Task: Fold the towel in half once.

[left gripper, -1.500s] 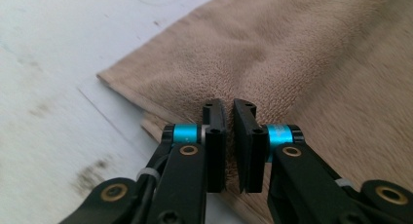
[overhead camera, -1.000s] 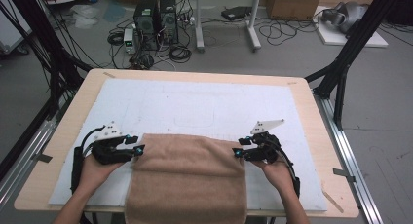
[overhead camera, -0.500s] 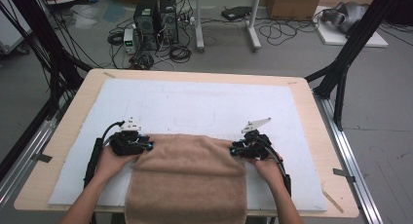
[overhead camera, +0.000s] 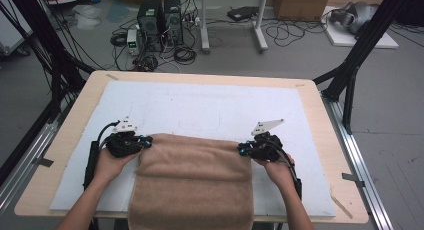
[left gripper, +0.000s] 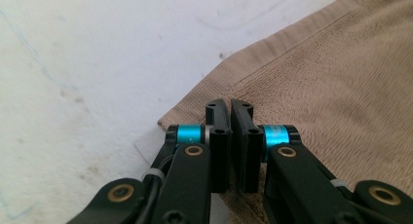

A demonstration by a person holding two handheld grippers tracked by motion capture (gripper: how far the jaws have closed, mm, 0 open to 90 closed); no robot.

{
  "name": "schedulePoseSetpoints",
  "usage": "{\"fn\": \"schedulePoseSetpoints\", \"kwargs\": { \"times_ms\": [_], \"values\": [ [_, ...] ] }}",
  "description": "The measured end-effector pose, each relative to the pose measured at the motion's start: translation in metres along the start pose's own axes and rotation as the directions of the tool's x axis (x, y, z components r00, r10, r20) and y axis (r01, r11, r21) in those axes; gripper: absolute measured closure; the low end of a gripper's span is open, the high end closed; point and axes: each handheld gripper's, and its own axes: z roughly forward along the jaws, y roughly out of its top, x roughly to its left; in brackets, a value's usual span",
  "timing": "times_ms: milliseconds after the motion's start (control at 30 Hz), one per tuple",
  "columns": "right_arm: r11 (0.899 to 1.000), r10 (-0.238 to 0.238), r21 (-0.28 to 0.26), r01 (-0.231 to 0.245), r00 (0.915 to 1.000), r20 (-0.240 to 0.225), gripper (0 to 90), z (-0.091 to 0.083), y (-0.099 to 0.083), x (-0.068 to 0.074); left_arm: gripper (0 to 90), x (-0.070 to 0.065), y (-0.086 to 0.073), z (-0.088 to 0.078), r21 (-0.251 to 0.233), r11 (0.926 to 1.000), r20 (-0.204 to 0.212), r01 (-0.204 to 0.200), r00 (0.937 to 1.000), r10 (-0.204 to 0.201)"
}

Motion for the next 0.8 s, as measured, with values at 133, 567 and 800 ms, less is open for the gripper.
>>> {"fn": "schedulePoseSetpoints", "kwargs": {
  "times_ms": [133,567,800],
  "values": [
    [0.999,-0.025,-0.038,0.025,0.9997,-0.006,81.5,-0.017,0.009,0.008,86.0,-0.004,0.005,-0.016,-0.042,0.9990,0.008,-0.018,0.9998,0.019],
    [0.977,-0.175,-0.146,0.154,0.9734,-0.147,69.1,-0.082,-0.022,0.094,69.0,-0.071,-0.047,-0.110,-0.104,0.9863,0.196,-0.128,0.9697,0.147],
    [0.985,-0.132,-0.119,0.121,0.9875,-0.086,61.1,-0.070,-0.021,0.075,60.2,-0.057,-0.035,-0.097,-0.088,0.9842,0.116,-0.153,0.9797,0.163]
  ]
}}
